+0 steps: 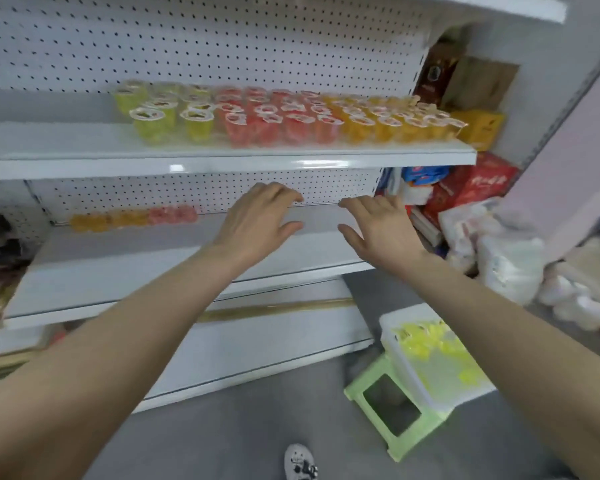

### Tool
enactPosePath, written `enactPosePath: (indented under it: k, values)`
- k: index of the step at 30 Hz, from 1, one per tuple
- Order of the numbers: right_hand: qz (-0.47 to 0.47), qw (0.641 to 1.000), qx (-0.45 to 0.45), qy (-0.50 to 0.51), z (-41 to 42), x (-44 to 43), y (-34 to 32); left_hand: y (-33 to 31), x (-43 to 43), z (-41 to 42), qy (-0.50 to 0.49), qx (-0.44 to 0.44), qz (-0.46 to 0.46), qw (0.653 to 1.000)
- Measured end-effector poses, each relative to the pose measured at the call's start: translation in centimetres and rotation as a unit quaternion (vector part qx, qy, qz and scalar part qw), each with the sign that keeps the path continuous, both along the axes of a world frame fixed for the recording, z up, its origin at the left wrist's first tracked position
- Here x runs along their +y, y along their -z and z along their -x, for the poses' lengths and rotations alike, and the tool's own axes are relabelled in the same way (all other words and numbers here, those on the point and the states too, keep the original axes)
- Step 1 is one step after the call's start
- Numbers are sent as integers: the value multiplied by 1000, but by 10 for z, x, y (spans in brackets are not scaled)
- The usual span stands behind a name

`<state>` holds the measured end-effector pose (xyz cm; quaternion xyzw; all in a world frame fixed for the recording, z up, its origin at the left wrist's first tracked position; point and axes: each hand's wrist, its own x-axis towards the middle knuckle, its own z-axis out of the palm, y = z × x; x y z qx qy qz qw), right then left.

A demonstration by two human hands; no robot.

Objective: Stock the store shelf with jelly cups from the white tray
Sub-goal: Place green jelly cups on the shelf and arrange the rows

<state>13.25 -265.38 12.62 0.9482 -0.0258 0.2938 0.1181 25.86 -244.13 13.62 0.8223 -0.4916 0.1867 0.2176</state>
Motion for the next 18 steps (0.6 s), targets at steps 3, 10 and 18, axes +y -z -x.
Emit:
enactPosePath:
  k: [3, 10, 18]
  values:
    - [-21, 999, 8, 38, 41, -39, 22, 19, -48, 24, 43, 20, -14, 999]
    - [-72, 986, 53, 142, 134, -148, 81, 73, -191, 76, 139, 82, -58, 985]
    - [-154, 950, 130, 239, 208, -287, 166, 164, -355, 116, 196, 155, -120, 961]
